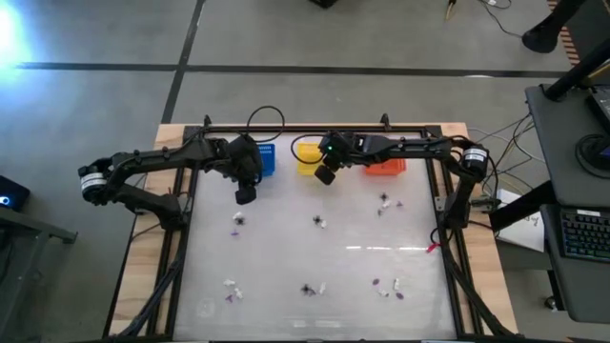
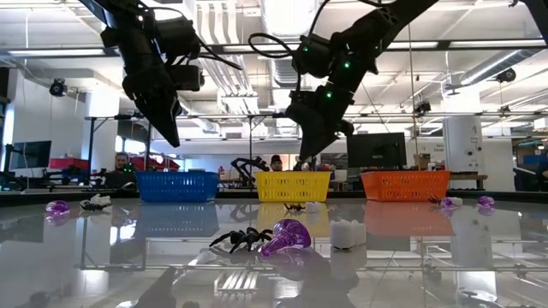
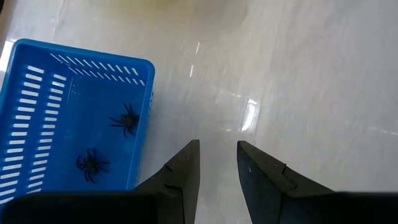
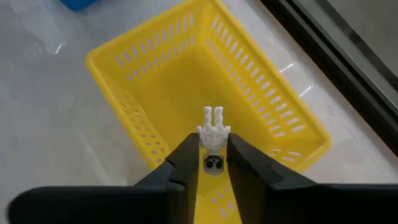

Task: Sort Halloween decoration
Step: Put the white skeleton toy into the yellow basket

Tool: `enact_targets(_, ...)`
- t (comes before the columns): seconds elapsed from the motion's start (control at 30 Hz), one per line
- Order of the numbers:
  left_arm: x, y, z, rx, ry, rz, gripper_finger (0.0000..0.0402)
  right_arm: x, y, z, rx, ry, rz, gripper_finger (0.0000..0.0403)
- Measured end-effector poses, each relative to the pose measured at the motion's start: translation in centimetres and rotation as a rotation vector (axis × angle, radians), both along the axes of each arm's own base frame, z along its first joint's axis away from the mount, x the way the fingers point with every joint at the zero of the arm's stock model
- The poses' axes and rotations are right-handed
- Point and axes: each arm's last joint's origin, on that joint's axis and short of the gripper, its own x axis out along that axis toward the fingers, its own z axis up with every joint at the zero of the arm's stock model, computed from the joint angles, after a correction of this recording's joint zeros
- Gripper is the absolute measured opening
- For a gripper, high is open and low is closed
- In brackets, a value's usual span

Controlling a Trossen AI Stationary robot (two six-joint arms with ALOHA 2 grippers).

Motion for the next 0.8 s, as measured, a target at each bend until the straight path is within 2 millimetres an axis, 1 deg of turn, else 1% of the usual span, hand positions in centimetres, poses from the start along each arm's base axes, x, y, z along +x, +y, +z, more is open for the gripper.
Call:
enact_targets(0.1, 0.0, 0.0, 0.0, 0.0, 0.0, 0.0, 0.0089, 0.0, 0.0, 0.0, -0.003, 0.001, -0.001, 0.0101)
enact_targets(0.2, 0.0, 0.0, 0.0, -0.003, -0.001, 0.005, 0.0089, 0.0, 0.0, 0.0, -0.005, 0.002, -0.003, 0.0115)
enact_targets(0.33, 0.0, 0.0, 0.0, -0.006, -0.002, 0.014, 0.0089, 0.0, 0.0, 0.0, -0.005, 0.002, -0.003, 0.0125)
enact_targets(0.47, 0.0, 0.0, 0.0, -0.007, 0.002, 0.015, 0.0089, -0.4, 0.3, 0.6, 0.006, 0.012, 0.0, 0.0127)
enact_targets(0.67, -0.6, -0.3, -0.3, -0.043, 0.066, 0.03, 0.0089, -2.6, 2.1, 2.5, 0.057, 0.115, 0.011, 0.0127)
enact_targets(0.8, -0.8, -1.0, -0.7, -0.068, 0.101, 0.026, 0.0089, -3.7, 3.6, 4.0, 0.071, 0.125, 0.021, 0.0131)
